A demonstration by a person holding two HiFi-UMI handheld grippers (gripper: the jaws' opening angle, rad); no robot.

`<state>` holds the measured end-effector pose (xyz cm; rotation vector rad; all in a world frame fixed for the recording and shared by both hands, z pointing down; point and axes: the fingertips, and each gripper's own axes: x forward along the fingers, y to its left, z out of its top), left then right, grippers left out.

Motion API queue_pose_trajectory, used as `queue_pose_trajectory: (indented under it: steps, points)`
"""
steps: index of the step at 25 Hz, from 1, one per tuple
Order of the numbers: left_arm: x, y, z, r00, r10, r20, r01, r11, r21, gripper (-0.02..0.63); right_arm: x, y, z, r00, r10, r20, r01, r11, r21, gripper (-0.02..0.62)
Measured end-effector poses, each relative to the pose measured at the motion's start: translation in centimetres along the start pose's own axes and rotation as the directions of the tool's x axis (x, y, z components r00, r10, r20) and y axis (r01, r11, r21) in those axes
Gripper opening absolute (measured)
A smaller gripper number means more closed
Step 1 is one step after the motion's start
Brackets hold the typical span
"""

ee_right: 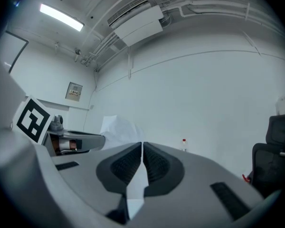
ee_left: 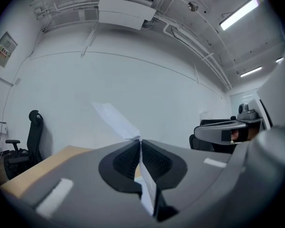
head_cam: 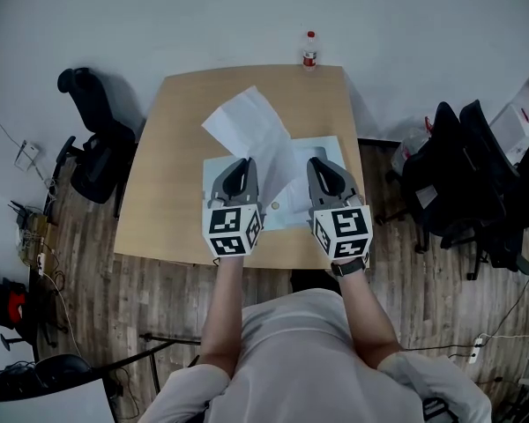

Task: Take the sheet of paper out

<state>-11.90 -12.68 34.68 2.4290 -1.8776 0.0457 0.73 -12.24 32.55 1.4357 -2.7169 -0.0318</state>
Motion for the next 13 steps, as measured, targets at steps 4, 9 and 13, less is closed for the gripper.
queue_pose_trajectory:
  steps: [4, 9, 13]
  points:
    - [0.11, -0.25, -0.01, 1.000, -0.005, 0.006, 0.005, 1.000, -0.007, 0.018, -0.09, 0.12, -0.14, 1.000, 0.003, -0.007, -0.003, 1.000, -0.012, 0.018]
    - [0.34, -0.83, -0.58, 1.000, -0.015, -0.004, 0.015, 1.000, -0.017, 0.017, -0.47, -0.32, -0.44, 1.000, -0.009, -0.014, 0.009, 1.000, -0.014, 0.018]
    - [0.68, -0.95, -0.86, 0.999, -0.034, -0.020, 0.034, 0.999, -0.005, 0.017, -0.52, -0.38, -0.74, 1.000, -0.023, -0.015, 0.023, 1.000, -0.010, 0.018]
